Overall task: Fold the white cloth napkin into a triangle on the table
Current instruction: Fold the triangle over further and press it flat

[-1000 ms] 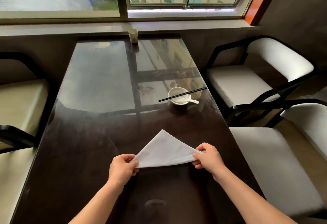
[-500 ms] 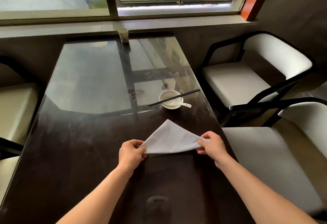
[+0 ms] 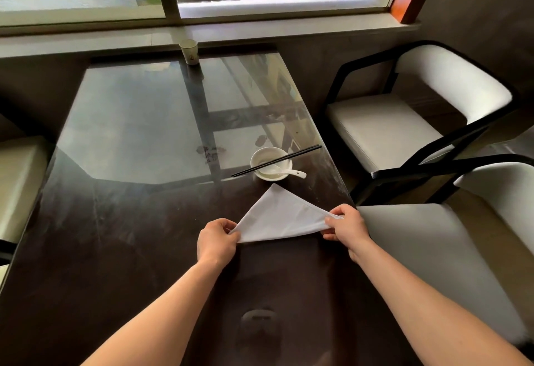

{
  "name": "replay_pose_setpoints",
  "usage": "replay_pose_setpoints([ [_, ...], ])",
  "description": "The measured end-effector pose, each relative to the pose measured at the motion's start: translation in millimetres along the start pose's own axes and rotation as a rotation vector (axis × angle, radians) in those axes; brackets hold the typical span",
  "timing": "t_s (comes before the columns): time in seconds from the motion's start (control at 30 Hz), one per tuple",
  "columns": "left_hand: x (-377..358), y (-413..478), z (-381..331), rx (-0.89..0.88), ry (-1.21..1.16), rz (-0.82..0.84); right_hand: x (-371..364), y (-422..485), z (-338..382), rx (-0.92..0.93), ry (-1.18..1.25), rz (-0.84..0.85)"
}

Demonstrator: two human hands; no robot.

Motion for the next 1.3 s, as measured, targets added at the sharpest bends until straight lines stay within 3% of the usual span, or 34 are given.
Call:
replay_pose_setpoints([
  [0.6,-2,4,-8,-0.057,0.216,-0.103,2,3,5,0.029,-0.231,-0.127],
  [0.73,-3,-2,-8,-0.148,0.306,-0.131,2,2,3,0.036,-0.269,-0.151],
  [0.83,-4,-14,-14,-0.352,0.415,-0.151,4,2,3,0.054,-0.291,-0.135],
  [0.93,-15,-33,-18,-0.671,0.603,-0.134,7,-3,10,0.205,-0.502,-0.143],
  [1.0,-28,-44,-8,-0.748,0.716,-0.039,4,-17,19,0.412,-0.689,-0.150],
  [1.13,-44,-45,33,-0.580,0.879,0.147,-34,-47,5,0.650,-1.131,0.142],
  [1.2,-47,-45,44,-0.542,0.924,0.168,-47,-54,-14,0.634,-1.303,0.253],
  [1.3,-46,-44,47,-0.536,0.942,0.180,-37,-53,-34,0.536,-1.345,0.221],
])
Point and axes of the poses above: each hand's wrist, its own y-axis towards the middle knuckle, its own x-axis out of the back of the hand, z = x × y, the point moved 6 cm from there along y, towards the middle knuckle, and after that the axes turned 5 degrees about z, right-handed, at the moved point
